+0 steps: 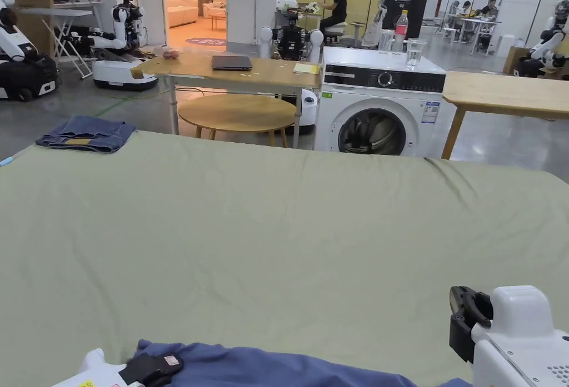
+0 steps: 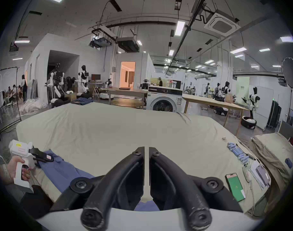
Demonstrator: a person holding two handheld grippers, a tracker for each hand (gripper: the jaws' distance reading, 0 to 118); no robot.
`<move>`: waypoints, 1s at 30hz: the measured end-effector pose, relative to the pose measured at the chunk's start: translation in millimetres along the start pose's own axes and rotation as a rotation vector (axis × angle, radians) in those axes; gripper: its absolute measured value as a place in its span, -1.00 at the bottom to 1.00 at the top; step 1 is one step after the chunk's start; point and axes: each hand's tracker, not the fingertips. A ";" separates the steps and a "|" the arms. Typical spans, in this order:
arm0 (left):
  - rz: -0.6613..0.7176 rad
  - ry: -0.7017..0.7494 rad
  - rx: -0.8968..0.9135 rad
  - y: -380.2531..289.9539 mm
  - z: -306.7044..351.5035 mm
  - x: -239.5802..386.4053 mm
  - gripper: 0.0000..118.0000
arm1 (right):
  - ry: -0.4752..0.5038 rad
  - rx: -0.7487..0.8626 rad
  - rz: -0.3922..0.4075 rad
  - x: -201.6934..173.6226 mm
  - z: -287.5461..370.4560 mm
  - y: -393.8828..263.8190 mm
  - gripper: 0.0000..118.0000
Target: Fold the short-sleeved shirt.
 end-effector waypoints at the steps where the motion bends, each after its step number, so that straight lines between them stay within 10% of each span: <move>1: -0.098 0.024 0.036 3.5 6.8 12.7 -0.90 | -0.004 -0.002 0.007 -0.6 0.8 -0.6 -0.93; 6: -0.667 0.306 0.228 0.0 41.2 91.0 -0.90 | -0.010 -0.011 0.009 1.6 -0.6 -2.4 -0.93; 17: -1.721 0.344 0.105 -211.3 -23.1 182.4 -0.90 | 0.006 -0.012 -0.004 -5.2 1.9 -12.1 -0.93; 22: -1.736 0.434 -0.048 -250.4 -72.5 174.2 -0.80 | -0.002 -0.033 -0.033 3.5 7.1 -19.5 -0.93; 25: -1.624 0.480 -0.117 -237.0 -81.0 177.2 0.66 | -0.007 -0.041 -0.046 8.9 12.0 -21.1 -0.93; 30: -1.266 0.107 -0.065 -177.1 -15.4 209.4 0.68 | 0.014 -0.063 -0.088 11.0 18.8 -26.3 -0.93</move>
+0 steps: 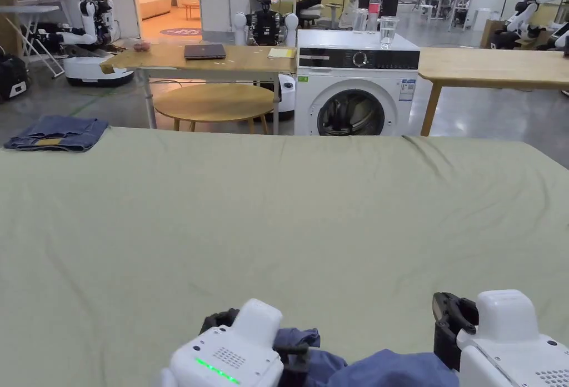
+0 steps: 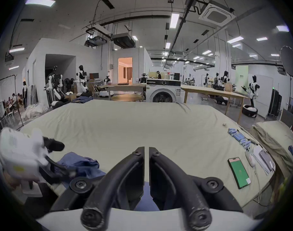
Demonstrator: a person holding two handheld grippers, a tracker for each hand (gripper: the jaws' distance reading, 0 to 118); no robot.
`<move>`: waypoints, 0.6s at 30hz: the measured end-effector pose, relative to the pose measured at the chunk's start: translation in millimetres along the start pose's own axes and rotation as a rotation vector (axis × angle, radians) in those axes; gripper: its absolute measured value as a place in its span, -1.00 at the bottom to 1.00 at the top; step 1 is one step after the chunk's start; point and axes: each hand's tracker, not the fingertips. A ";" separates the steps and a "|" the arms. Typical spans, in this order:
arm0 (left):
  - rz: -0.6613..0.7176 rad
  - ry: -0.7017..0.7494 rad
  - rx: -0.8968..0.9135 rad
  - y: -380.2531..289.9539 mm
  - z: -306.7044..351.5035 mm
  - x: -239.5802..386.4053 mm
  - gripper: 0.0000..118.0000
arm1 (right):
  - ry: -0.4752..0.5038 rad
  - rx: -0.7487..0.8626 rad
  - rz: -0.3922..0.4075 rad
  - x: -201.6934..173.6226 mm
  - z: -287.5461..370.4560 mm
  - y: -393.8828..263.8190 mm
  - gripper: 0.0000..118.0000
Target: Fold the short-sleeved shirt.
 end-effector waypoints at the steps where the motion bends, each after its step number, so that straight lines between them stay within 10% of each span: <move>1: 0.120 -0.054 0.044 3.0 10.4 -18.3 0.70 | -0.002 0.001 -0.001 -0.9 1.0 -1.9 -0.93; 5: 0.358 0.077 0.036 1.0 6.8 -63.2 0.55 | 0.002 -0.007 0.028 -4.7 4.2 -6.3 -0.93; 8: 0.420 0.046 -0.045 -10.1 -9.6 -74.4 -0.76 | 0.013 -0.013 0.059 -4.8 5.6 -6.3 -0.93; 18: 0.484 -0.152 -0.236 -42.5 -61.9 -21.0 -0.81 | 0.039 -0.006 0.112 -6.8 8.3 -2.6 -0.93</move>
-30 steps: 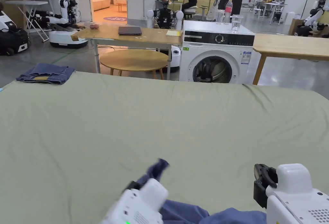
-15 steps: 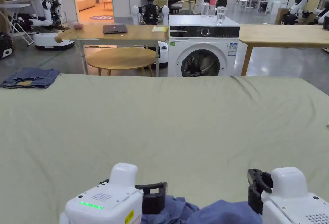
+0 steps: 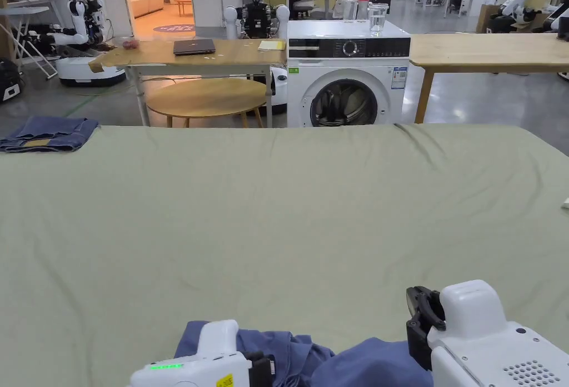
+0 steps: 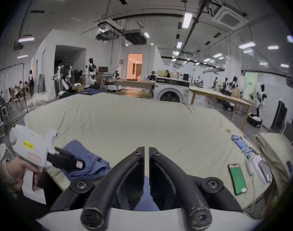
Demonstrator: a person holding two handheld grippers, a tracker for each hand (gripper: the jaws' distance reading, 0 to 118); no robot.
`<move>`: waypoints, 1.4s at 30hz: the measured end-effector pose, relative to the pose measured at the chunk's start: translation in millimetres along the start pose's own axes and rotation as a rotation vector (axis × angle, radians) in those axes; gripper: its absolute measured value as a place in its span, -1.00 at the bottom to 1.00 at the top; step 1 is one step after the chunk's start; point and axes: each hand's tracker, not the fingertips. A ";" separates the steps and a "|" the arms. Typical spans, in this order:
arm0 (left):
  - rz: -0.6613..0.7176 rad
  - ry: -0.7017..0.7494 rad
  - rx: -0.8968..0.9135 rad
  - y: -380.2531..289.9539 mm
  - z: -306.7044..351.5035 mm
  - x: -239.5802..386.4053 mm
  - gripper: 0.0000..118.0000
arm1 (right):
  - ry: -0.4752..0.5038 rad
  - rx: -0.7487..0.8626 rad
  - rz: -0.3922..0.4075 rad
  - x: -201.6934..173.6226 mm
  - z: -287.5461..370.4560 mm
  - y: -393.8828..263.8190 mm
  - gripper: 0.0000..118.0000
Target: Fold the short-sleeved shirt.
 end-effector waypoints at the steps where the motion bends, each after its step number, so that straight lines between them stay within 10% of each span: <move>1: 0.008 -0.007 -0.011 -3.0 -7.1 5.5 -0.81 | 0.026 -0.004 -0.023 1.6 0.2 2.3 -0.93; 11: 0.072 0.028 0.227 -8.2 59.9 -4.8 -0.81 | 0.061 -0.025 -0.040 -2.9 -1.0 -3.7 -0.93; 12: 0.103 0.040 0.242 -8.1 67.7 -16.4 -0.61 | 0.061 -0.027 -0.039 -3.3 -1.4 -4.1 -0.93; 14: 0.184 0.060 0.263 -8.1 79.2 -47.0 0.75 | 0.065 -0.032 -0.036 -3.5 -2.4 -5.0 -0.93; 15: 0.227 0.078 0.248 -9.3 80.8 -64.3 1.00 | 0.067 -0.034 -0.039 -3.8 -2.5 -5.4 -0.93; 18: 0.378 0.148 0.287 -17.2 83.7 -105.1 1.00 | 0.079 -0.035 -0.044 -3.7 -2.3 -5.3 -0.93; 27: 0.561 -0.289 0.151 -21.6 22.1 -129.0 1.00 | 0.087 -0.032 -0.054 -0.2 -1.6 -6.0 -0.93; 29: 0.649 -0.277 0.194 -23.7 20.4 -128.0 0.78 | 0.090 -0.029 -0.071 1.7 -0.9 -5.2 -0.93; 31: 0.761 -0.238 0.186 -27.0 17.3 -130.8 -0.73 | 0.087 -0.027 -0.076 3.4 -0.4 -4.9 -0.93; 39: 0.698 -0.120 0.321 -22.8 67.0 -141.6 -0.84 | 0.075 -0.029 -0.076 8.0 0.7 -3.8 -0.93; 42: 0.475 0.074 0.418 -6.9 102.5 -126.0 -0.84 | 0.075 -0.038 -0.074 7.1 -0.1 -4.6 -0.93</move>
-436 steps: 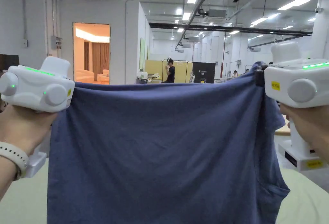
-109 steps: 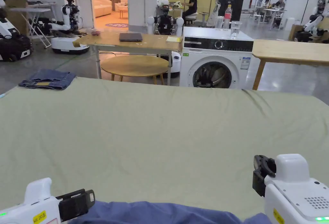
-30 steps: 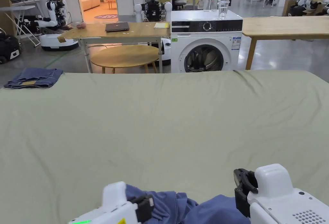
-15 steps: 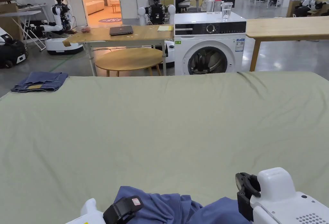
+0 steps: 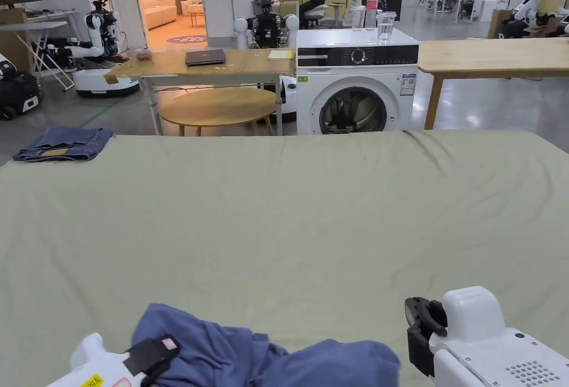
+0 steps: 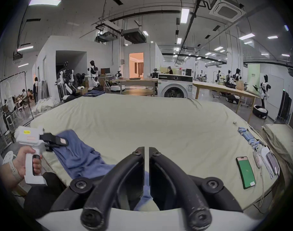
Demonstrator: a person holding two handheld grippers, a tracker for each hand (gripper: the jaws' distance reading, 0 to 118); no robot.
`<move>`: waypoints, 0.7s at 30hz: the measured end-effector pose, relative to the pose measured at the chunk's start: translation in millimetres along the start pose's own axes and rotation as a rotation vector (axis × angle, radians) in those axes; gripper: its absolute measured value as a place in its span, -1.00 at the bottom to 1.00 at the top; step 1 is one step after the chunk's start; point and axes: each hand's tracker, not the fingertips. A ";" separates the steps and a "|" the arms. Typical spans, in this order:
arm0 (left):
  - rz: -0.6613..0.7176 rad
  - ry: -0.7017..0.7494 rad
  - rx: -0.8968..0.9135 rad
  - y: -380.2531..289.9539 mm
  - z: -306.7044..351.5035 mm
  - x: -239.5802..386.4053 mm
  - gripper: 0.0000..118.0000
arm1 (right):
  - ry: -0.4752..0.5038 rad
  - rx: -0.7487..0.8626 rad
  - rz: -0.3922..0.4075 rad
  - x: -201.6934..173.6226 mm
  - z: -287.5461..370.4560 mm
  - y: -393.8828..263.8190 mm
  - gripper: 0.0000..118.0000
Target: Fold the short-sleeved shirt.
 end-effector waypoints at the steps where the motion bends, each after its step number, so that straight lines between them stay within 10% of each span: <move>1: -0.104 0.037 0.039 1.8 7.6 12.0 -0.84 | 0.002 -0.003 0.001 -0.6 -0.2 -0.1 -0.93; 14: -1.277 0.140 -0.145 -185.2 -30.5 209.0 -0.84 | -0.025 -0.021 0.062 -3.1 1.5 0.4 -0.93; 17: -1.363 0.177 -0.172 -223.3 -49.6 207.1 -0.82 | -0.028 -0.026 0.059 -1.2 3.0 0.7 -0.93; 21: -1.189 0.047 -0.212 -194.1 -38.1 208.3 0.39 | -0.019 -0.031 0.042 0.5 2.8 0.9 -0.93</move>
